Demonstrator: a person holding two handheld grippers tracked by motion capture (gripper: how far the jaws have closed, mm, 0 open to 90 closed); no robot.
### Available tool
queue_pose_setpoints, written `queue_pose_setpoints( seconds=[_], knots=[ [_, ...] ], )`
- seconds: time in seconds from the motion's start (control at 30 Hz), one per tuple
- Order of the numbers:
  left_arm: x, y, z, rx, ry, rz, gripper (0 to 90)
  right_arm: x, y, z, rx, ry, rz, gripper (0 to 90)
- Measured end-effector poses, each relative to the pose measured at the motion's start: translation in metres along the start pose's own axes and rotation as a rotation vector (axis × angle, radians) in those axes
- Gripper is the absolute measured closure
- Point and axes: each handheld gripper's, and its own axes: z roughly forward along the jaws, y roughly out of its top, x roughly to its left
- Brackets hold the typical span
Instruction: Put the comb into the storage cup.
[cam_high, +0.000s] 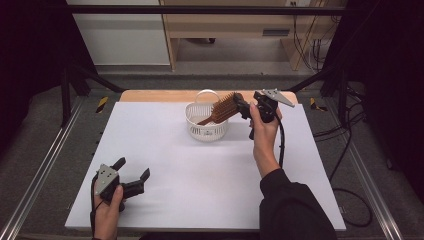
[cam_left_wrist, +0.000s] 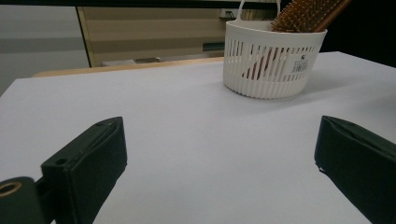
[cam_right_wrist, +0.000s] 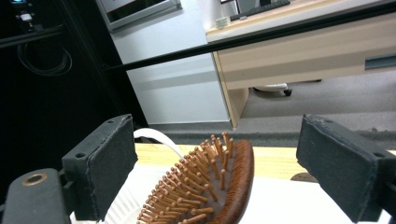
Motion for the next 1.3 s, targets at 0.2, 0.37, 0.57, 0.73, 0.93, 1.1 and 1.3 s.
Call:
queue_pose_setpoints(
  seconds=[0.2,0.37,0.57,0.73,0.93,1.1,1.3],
  knots=[
    [0.006,0.001,-0.001,-0.006,0.005,0.005,2.1,-0.007,0.007,-0.011,0.003,0.028,-0.007,10.7],
    [0.013,0.001,-0.005,-0.009,0.027,0.025,1.8,-0.012,0.01,-0.021,0.002,0.028,-0.021,8.7],
    [0.02,0.001,-0.01,-0.014,0.048,0.02,1.8,-0.02,0.01,-0.031,-0.013,0.011,-0.046,6.5],
    [0.022,0.0,-0.014,-0.014,0.054,0.02,1.8,-0.028,0.007,-0.04,-0.022,-0.007,-0.067,5.9],
    [0.022,0.0,-0.018,-0.017,0.055,0.018,1.7,-0.038,0.003,-0.055,-0.042,-0.03,-0.092,6.3],
    [0.021,-0.001,-0.017,-0.014,0.053,0.021,1.7,-0.043,0.001,-0.067,-0.052,-0.027,-0.111,6.6],
    [0.019,-0.002,-0.015,-0.011,0.046,0.032,1.8,-0.046,-0.002,-0.081,-0.057,-0.026,-0.156,4.9]
  ],
)
